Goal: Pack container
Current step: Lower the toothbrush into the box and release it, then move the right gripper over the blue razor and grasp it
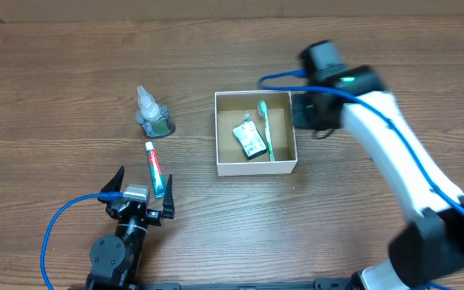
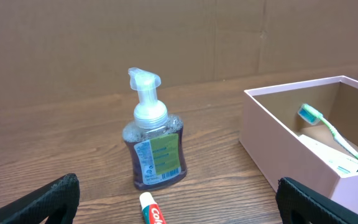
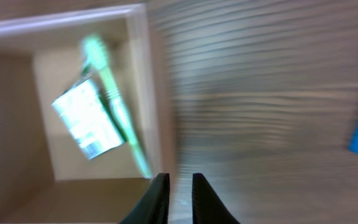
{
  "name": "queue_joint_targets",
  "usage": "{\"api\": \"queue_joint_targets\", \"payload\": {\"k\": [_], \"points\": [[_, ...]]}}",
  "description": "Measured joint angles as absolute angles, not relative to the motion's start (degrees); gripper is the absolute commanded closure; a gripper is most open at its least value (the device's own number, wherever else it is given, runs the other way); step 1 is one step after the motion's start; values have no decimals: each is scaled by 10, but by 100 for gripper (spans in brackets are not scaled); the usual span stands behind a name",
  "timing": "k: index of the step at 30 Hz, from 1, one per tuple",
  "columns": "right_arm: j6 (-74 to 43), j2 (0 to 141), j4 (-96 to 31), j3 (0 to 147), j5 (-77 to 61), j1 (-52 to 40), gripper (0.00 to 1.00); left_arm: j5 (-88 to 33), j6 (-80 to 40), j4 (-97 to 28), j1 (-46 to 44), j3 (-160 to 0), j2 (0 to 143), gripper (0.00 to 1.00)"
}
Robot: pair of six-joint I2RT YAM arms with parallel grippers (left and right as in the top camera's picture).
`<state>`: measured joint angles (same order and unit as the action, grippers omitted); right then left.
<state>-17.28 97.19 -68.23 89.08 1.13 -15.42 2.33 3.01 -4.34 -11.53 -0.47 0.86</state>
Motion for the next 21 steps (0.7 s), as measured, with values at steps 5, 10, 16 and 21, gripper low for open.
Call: {"api": "queue_joint_targets", "payload": {"k": [5, 10, 16, 21], "points": [[-177, 934, -709, 891, 22, -31, 66, 23, 30, -43, -115, -5, 9, 0], [-179, 935, -678, 863, 30, 66, 46, 23, 30, -44, -115, -5, 9, 0], [-175, 935, -602, 789, 30, 123, 16, 23, 30, -44, -115, -5, 9, 0], [-139, 936, -479, 701, 29, 126, 0, 23, 30, -44, -115, -5, 9, 0]]}}
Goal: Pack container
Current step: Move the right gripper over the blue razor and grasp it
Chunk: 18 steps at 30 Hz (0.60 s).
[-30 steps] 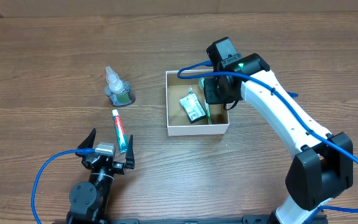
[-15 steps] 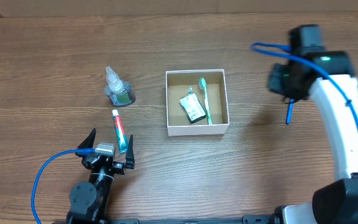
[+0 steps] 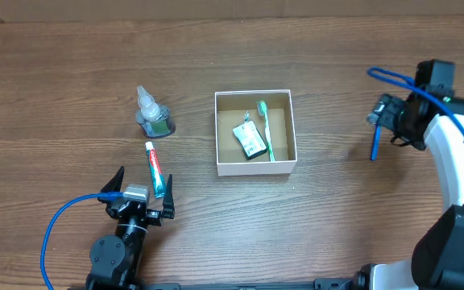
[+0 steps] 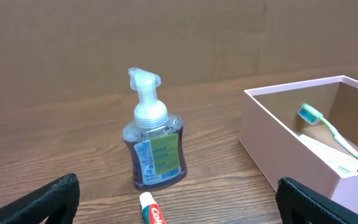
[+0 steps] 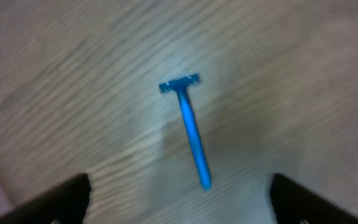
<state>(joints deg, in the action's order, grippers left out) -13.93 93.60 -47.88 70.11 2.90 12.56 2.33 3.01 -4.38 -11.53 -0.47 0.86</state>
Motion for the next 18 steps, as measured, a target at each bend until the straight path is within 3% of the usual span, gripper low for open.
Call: {"api": "queue_joint_targets", "payload": {"k": [10, 18], "points": [[-109, 937, -267, 528, 29, 124, 0, 23, 30, -44, -115, -5, 9, 0], [-101, 937, -183, 470, 30, 124, 4, 23, 30, -44, -115, -5, 8, 0]]}}
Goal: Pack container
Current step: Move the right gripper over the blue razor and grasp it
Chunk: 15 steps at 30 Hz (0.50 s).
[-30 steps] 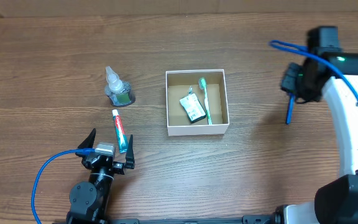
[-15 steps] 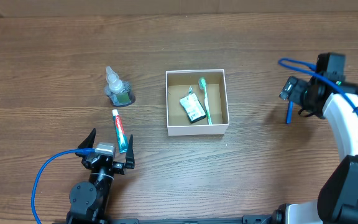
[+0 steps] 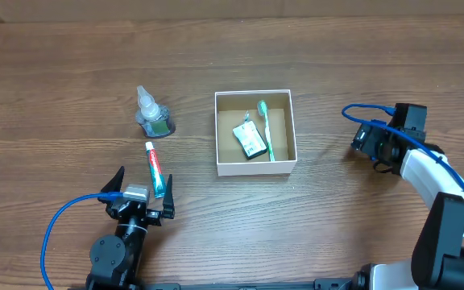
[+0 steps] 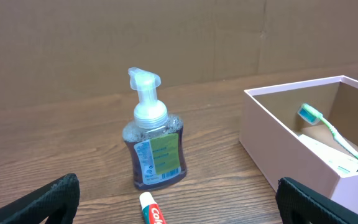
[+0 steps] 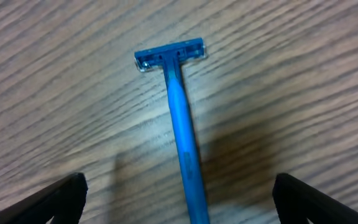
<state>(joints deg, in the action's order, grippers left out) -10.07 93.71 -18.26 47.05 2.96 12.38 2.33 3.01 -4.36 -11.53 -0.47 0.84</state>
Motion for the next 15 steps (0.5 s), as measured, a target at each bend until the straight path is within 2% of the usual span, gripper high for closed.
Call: {"api": "queue_joint_targets", "payload": {"k": [3, 12, 15], "points": [[-84, 937, -164, 467, 30, 124, 7, 23, 30, -44, -115, -5, 9, 0], [-51, 952, -115, 466, 30, 124, 7, 23, 30, -44, -115, -5, 9, 0], [-44, 969, -109, 466, 30, 124, 13, 23, 30, -44, -115, -5, 9, 0]]}}
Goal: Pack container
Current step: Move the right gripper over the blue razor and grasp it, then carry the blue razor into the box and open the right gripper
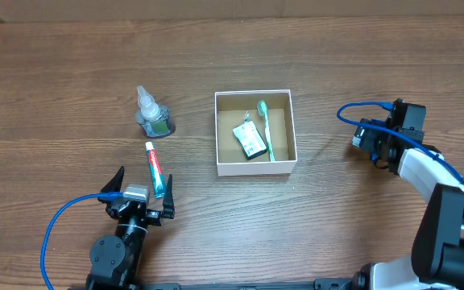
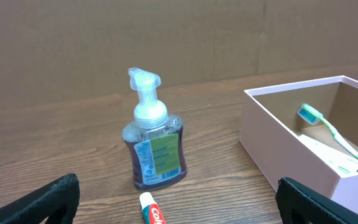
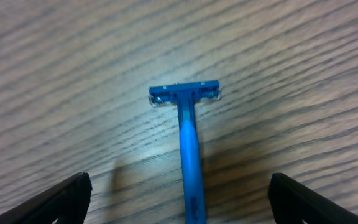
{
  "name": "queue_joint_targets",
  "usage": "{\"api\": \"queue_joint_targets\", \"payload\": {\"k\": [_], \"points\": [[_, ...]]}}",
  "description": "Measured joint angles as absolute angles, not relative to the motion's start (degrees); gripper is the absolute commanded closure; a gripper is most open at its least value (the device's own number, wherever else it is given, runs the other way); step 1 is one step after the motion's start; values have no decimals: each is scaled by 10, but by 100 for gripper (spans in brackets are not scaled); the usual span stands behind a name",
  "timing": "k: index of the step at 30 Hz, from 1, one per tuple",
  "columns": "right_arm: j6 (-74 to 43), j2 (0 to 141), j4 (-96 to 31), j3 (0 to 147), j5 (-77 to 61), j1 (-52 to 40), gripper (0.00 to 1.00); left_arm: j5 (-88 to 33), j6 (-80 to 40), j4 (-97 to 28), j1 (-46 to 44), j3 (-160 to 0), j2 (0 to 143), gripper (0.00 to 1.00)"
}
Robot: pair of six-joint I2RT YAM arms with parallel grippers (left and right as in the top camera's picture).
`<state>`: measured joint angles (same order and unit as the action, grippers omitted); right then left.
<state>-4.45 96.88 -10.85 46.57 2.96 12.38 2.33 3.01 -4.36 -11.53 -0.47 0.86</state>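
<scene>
A white cardboard box (image 1: 255, 167) stands mid-table and holds a green toothbrush (image 1: 265, 129) and a small packet (image 1: 250, 139). A blue razor (image 3: 187, 140) lies flat on the wood, its handle running between the wide-open fingers of my right gripper (image 3: 179, 199); in the overhead view that gripper (image 1: 374, 145) covers it. My left gripper (image 1: 139, 197) sits open at the front left, a toothpaste tube (image 1: 155, 169) lying just ahead of it. A soap pump bottle (image 1: 152, 115) stands beyond the tube.
Blue cables trail from both wrists. In the left wrist view the box's near wall (image 2: 284, 163) rises to the right, the bottle (image 2: 153, 140) stands ahead and the tube's cap (image 2: 148, 200) pokes in below.
My right gripper has shifted slightly over the razor, so the razor head sits a little lower and more to the right in its view. The left arm and the objects are unchanged.
First my right gripper was shut beside the box's right wall. Then it was open out at the right, above the blue razor. By the third moment it was down close over the razor, where it stays now. The left arm never moved.
</scene>
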Motion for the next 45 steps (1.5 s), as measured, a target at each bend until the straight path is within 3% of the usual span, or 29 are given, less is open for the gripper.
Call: {"api": "queue_joint_targets", "payload": {"k": [3, 6, 7, 9, 11, 16, 20, 28, 36, 45], "points": [[-34, 989, -103, 466, 30, 124, 27, 23, 30, -44, -115, -5, 9, 0], [-24, 997, -96, 465, 32, 124, 49, 23, 30, -44, -115, -5, 9, 0], [-23, 997, -96, 465, 30, 124, 62, 23, 30, -44, -115, -5, 9, 0], [-18, 997, -96, 465, 32, 124, 74, 23, 30, -44, -115, -5, 9, 0], [-19, 997, -97, 465, 32, 124, 79, 23, 30, -44, -115, -5, 9, 0], [-17, 997, -99, 465, 32, 124, 80, 23, 30, -44, -115, -5, 9, 0], [-17, 997, -100, 465, 32, 124, 96, 23, 30, -44, -115, -5, 9, 0], [-15, 996, -112, 468, 32, 124, 96, 23, 30, -44, -115, -5, 9, 0], [-56, 942, -252, 513, 15, 112, 96, 23, 30, -44, -115, -5, 8, 0], [-82, 831, -356, 607, -17, 3, 96, 23, 30, -44, -115, -5, 9, 0]]}}
